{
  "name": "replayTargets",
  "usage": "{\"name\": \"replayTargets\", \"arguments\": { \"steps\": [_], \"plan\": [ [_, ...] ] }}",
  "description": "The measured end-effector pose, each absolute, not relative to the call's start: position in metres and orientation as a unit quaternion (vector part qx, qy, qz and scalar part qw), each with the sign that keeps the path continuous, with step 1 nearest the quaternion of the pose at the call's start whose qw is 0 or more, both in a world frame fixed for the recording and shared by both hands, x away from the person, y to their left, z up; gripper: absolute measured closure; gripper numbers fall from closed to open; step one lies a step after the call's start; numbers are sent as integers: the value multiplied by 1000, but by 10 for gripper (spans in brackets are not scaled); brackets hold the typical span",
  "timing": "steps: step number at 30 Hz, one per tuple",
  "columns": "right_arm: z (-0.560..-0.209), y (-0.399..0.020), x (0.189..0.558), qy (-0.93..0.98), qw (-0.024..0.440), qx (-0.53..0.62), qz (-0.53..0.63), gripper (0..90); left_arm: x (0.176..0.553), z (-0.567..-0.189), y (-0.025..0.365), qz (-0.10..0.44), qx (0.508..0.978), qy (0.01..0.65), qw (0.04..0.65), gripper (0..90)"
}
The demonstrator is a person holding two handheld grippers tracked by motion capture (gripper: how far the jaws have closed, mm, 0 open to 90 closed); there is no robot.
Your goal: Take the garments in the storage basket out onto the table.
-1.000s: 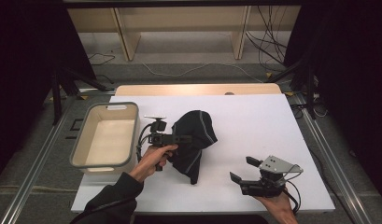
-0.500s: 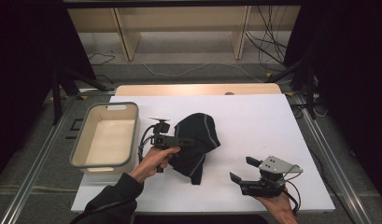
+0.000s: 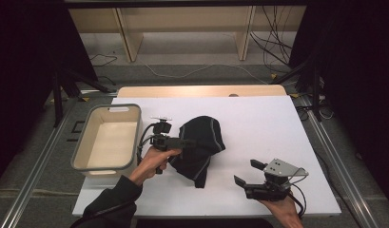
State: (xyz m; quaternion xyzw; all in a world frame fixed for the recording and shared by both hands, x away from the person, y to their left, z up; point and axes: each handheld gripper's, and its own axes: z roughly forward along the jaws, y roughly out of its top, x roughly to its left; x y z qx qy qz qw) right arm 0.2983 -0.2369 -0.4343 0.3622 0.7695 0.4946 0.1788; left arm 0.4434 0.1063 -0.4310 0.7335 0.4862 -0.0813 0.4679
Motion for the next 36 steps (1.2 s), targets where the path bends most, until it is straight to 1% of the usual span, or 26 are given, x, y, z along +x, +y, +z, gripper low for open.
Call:
{"name": "replayTargets", "arguments": {
  "steps": [6, 16, 19, 24, 29, 36],
  "plan": [
    [-434, -237, 298, 770, 179, 362, 495, 180, 438, -420, 113, -69, 723, 469, 502, 207],
    [-434, -236, 298, 770, 177, 361, 495, 180, 429, -411, 120, -57, 723, 434, 534, 204],
    [-435, -236, 298, 770, 177, 361, 496, 180, 425, -407, 122, -44, 722, 424, 545, 202],
    [-435, -236, 298, 770, 176, 361, 497, 181, 419, -403, 126, -33, 723, 404, 560, 177],
    [-436, -236, 298, 770, 175, 360, 497, 180, 409, -398, 130, -4, 728, 377, 573, 170],
    [-437, -236, 299, 769, 172, 363, 498, 180, 392, -397, 132, 37, 750, 340, 567, 161]
  ]
}}
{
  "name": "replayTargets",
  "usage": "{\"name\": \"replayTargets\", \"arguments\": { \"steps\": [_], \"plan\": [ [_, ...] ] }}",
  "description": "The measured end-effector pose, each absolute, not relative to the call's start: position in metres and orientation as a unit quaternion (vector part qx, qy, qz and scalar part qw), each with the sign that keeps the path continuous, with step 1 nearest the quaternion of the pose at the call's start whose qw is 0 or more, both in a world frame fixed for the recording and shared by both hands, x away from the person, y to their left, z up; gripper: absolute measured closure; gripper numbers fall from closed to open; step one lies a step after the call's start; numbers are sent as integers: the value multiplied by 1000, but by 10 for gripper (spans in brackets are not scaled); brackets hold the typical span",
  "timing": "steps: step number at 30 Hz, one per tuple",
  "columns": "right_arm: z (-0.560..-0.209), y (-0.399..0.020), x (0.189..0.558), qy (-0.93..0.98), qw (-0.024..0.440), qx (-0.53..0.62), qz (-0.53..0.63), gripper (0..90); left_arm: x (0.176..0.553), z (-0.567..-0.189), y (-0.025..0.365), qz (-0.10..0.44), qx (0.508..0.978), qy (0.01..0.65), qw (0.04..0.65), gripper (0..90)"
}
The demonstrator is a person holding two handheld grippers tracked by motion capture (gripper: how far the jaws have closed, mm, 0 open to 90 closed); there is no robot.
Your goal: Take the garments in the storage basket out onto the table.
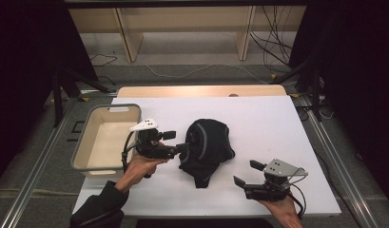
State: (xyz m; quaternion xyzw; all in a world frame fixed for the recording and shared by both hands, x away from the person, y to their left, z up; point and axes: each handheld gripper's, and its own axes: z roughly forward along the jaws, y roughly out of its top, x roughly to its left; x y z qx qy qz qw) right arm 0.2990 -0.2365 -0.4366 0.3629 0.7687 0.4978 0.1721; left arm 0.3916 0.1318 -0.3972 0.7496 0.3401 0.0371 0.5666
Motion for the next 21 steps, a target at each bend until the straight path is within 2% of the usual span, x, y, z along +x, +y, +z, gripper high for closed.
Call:
{"name": "replayTargets", "arguments": {
  "steps": [21],
  "plan": [
    [-439, -236, 299, 769, 173, 365, 496, 180, 349, -409, 148, 83, 768, 307, 555, 149]
  ]
}}
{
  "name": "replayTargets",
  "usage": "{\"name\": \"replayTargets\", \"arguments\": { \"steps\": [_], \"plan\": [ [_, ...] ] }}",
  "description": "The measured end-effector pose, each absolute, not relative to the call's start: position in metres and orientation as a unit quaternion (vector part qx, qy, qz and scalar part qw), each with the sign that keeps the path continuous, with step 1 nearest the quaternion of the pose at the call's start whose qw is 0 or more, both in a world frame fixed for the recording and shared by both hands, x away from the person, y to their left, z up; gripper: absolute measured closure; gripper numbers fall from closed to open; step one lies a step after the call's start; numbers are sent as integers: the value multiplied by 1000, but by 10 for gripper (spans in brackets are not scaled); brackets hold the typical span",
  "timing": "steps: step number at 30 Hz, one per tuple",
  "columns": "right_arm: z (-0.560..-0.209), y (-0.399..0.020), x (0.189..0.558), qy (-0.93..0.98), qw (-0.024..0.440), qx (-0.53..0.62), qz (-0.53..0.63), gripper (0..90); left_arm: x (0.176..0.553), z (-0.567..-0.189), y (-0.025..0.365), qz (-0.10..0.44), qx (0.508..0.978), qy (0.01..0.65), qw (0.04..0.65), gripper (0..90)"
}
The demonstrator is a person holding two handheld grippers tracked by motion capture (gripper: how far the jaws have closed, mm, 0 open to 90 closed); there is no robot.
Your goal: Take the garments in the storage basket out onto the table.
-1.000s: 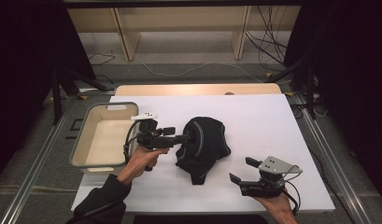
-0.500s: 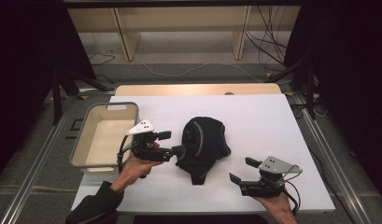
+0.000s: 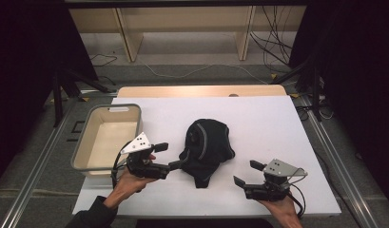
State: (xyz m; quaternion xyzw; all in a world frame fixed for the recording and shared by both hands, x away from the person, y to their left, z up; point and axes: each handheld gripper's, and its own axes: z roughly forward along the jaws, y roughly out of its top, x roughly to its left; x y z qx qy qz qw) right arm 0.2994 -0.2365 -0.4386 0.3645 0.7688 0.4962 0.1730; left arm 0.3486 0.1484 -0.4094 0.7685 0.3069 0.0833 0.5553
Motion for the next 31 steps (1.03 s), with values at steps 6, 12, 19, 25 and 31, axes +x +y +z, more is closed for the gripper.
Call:
{"name": "replayTargets", "arguments": {
  "steps": [6, 12, 19, 25, 31],
  "plan": [
    [-439, -237, 299, 769, 172, 365, 496, 180, 342, -417, 151, 88, 770, 311, 550, 138],
    [-439, -236, 299, 769, 172, 366, 495, 180, 338, -423, 154, 79, 772, 316, 545, 134],
    [-440, -236, 299, 770, 172, 366, 494, 180, 340, -423, 158, 79, 759, 327, 557, 134],
    [-439, -236, 299, 769, 173, 366, 495, 180, 341, -422, 159, 80, 758, 327, 559, 135],
    [-439, -237, 299, 768, 174, 366, 496, 180, 341, -422, 159, 79, 756, 328, 561, 135]
  ]
}}
